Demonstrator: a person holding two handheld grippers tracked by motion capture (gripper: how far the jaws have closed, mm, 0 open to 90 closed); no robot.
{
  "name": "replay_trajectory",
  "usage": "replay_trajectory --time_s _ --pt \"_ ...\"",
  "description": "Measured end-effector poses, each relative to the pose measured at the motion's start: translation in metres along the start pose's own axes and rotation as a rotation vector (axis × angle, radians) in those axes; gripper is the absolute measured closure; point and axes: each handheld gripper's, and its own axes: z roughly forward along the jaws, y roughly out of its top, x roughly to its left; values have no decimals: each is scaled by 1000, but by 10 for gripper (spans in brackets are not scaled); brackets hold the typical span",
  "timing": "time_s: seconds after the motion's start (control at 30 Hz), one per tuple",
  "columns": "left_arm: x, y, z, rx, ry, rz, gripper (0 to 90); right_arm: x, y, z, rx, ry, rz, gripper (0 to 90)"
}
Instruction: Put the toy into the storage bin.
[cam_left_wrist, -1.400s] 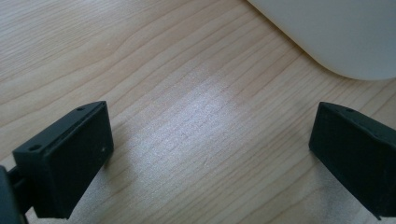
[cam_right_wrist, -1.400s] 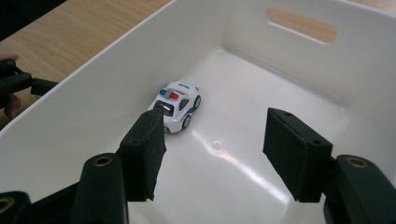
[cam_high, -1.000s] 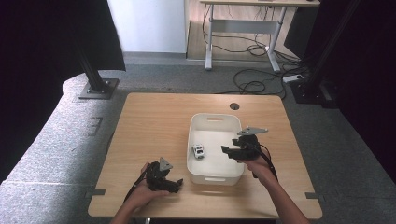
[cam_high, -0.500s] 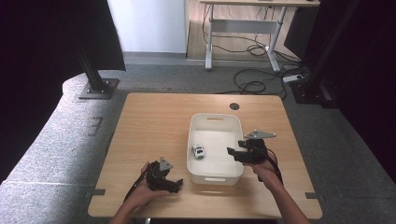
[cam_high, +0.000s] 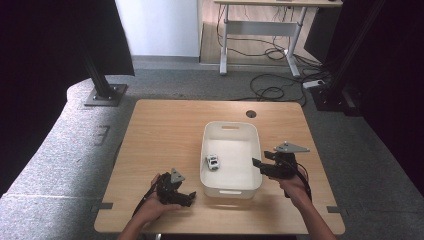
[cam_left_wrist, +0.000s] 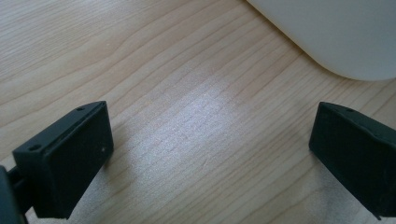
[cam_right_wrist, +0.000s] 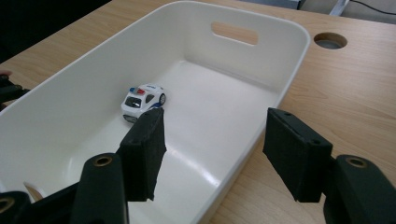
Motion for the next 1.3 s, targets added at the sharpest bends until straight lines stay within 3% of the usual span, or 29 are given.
replay_trajectory --time_s 0.33,0.8,1.3 --pt "0 0 0 -1 1 0 0 -11 -11 -15 -22 -27 19 384" --pt "0 0 0 -1 1 1 1 -32 -40 -34 -25 -70 45 384" --pt "0 0 0 -1 2 0 1 -42 -57 -33 12 -97 51 382"
